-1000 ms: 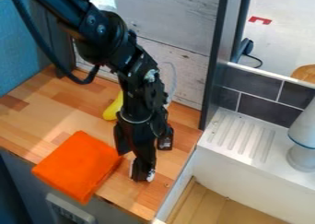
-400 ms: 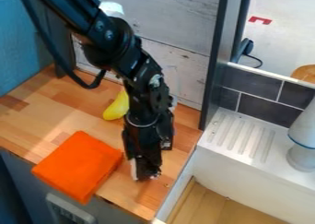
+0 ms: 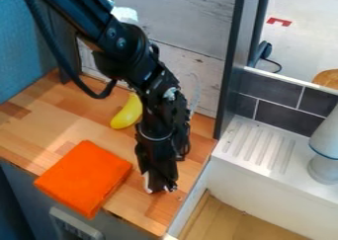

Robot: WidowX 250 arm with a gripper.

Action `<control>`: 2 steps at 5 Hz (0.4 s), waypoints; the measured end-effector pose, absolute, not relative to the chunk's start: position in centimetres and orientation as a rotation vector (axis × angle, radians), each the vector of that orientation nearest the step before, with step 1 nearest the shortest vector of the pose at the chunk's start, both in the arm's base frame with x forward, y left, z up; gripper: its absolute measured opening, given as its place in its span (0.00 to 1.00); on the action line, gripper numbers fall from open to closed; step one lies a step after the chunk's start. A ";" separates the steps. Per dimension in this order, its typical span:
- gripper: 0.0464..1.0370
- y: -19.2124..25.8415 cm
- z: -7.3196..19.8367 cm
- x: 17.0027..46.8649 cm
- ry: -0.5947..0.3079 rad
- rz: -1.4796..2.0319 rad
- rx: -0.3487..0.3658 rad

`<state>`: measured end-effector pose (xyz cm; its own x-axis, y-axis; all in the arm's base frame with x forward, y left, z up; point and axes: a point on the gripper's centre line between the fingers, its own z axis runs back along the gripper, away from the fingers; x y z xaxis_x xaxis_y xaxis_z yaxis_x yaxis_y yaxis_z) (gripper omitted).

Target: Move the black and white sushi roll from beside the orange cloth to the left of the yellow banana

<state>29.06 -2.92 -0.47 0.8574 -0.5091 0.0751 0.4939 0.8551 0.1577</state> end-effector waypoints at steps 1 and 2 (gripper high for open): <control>0.40 -2.8 1.1 28.2 -0.136 -0.511 0.127; 0.40 0.3 5.1 28.2 -0.205 -0.389 0.126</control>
